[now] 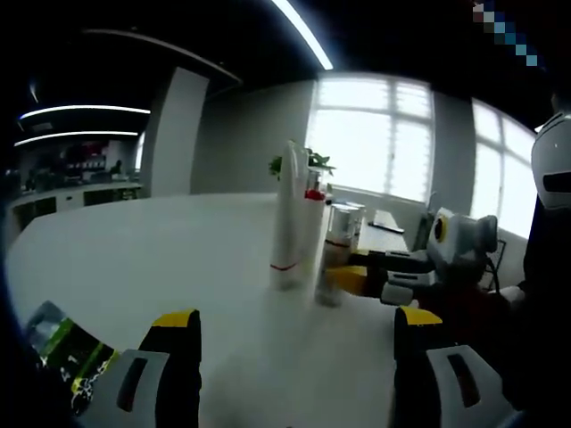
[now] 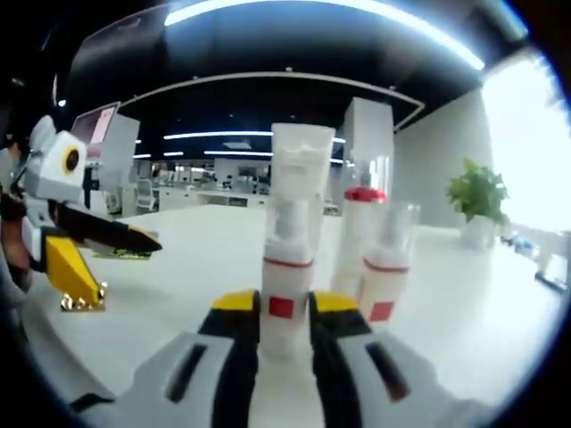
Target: Arrange the skincare products in the storage area until every visible bottle or jar stands upright without overlapping.
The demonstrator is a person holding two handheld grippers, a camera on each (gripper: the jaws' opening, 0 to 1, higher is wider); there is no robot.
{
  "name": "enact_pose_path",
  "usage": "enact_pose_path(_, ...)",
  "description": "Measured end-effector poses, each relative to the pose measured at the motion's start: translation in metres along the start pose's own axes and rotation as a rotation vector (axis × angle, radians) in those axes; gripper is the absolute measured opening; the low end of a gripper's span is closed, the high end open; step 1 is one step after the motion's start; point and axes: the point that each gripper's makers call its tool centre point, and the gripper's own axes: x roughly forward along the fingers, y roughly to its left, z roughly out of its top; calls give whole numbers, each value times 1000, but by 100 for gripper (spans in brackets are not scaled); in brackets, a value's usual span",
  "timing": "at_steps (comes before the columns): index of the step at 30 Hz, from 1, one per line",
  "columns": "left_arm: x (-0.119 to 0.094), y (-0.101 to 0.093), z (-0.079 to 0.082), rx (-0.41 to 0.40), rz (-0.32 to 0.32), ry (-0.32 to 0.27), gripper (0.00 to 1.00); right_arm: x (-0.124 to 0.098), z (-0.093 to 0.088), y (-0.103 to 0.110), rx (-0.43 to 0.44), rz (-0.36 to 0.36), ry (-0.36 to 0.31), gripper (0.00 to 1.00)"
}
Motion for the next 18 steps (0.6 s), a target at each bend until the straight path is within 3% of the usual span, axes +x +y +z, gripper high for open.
enact_pose_path(18, 1, 2, -2, -9, 18, -6, 91, 2, -2, 8, -28, 75, 4, 20)
